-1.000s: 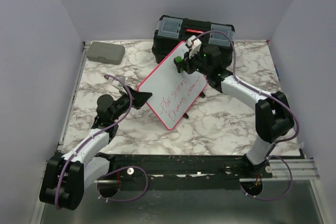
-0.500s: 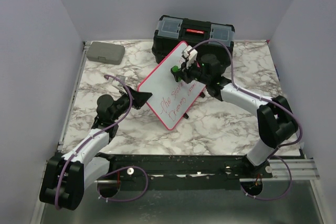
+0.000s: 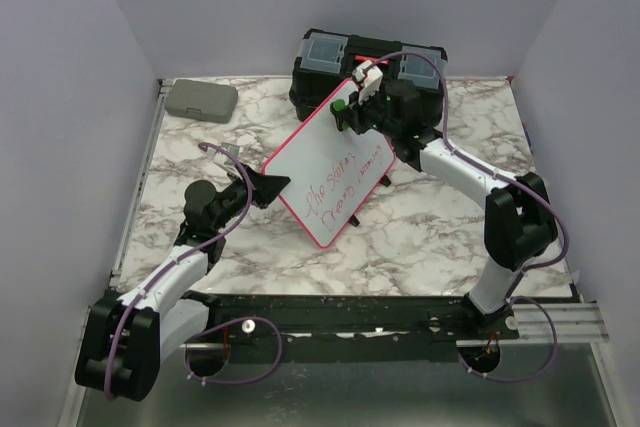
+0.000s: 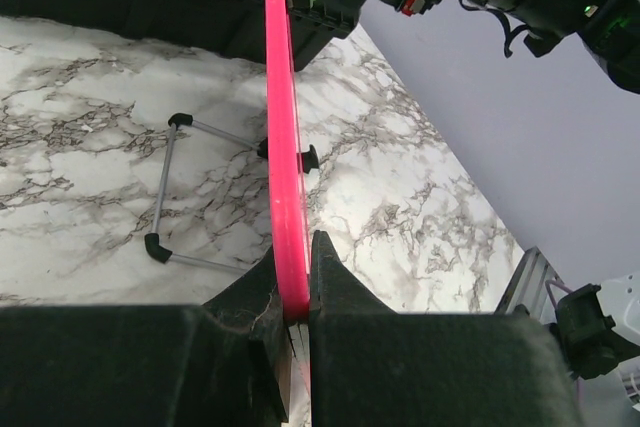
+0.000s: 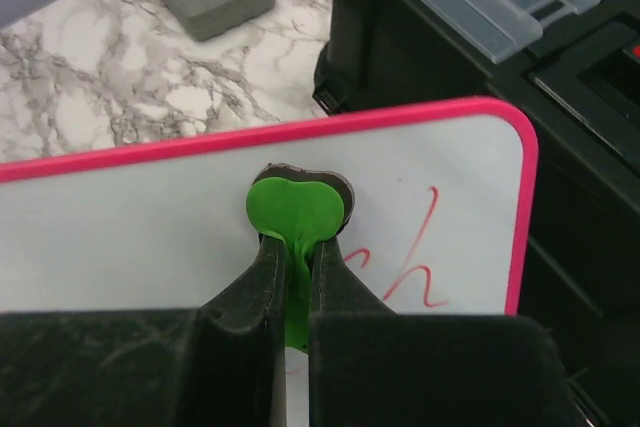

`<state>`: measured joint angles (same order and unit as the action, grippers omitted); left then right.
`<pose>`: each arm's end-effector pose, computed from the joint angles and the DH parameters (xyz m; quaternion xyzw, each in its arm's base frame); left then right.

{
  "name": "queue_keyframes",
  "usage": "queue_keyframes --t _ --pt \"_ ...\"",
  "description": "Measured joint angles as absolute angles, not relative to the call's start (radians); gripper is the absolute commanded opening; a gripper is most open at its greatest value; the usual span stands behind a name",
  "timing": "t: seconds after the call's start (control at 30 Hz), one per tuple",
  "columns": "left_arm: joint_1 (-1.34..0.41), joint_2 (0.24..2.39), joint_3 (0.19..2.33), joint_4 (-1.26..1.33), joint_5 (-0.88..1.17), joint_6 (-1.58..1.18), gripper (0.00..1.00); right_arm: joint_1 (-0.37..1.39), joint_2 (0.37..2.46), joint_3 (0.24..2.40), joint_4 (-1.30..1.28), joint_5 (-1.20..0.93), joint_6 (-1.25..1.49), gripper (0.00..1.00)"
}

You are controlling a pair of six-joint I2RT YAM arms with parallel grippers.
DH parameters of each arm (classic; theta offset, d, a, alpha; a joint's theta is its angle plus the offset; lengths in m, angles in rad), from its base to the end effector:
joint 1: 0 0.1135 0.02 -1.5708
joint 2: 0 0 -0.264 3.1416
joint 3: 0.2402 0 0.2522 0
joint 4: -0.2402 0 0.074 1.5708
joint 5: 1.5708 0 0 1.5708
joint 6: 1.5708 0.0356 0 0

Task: Erase the whiteboard
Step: Erase the whiteboard at the whiteboard stand.

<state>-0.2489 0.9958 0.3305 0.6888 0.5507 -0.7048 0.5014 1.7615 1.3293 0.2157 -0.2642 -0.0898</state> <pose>0.1994 -0.0699 0.2335 0.0375 0.6990 -0.4848 0.5244 0.3669 0.2117 0.3013 -0.3040 0.7150 0.2274 0.5870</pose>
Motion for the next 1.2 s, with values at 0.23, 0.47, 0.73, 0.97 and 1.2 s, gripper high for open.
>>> queue_keyframes --t 0.23,0.47,0.73,0.97,1.2 --pt "-0.249 0.996 0.331 0.686 0.55 -0.709 0.0 0.476 1.739 1.204 0.269 -0.281 -0.094 0.01" --pt "-0.249 0.996 0.331 0.685 0.55 -0.71 0.0 0.516 1.707 1.148 0.282 -0.29 -0.104 0.01" --pt "-0.249 0.996 0.329 0.686 0.549 -0.711 0.0 0.549 1.715 1.24 0.188 -0.278 -0.095 0.01" --pt "-0.249 0.997 0.329 0.686 0.549 -0.71 0.0 0.519 1.761 1.334 0.171 -0.27 -0.086 0.01" --pt "-0.249 1.005 0.33 0.698 0.55 -0.714 0.0 0.467 1.762 1.266 0.211 -0.272 -0.096 0.01"
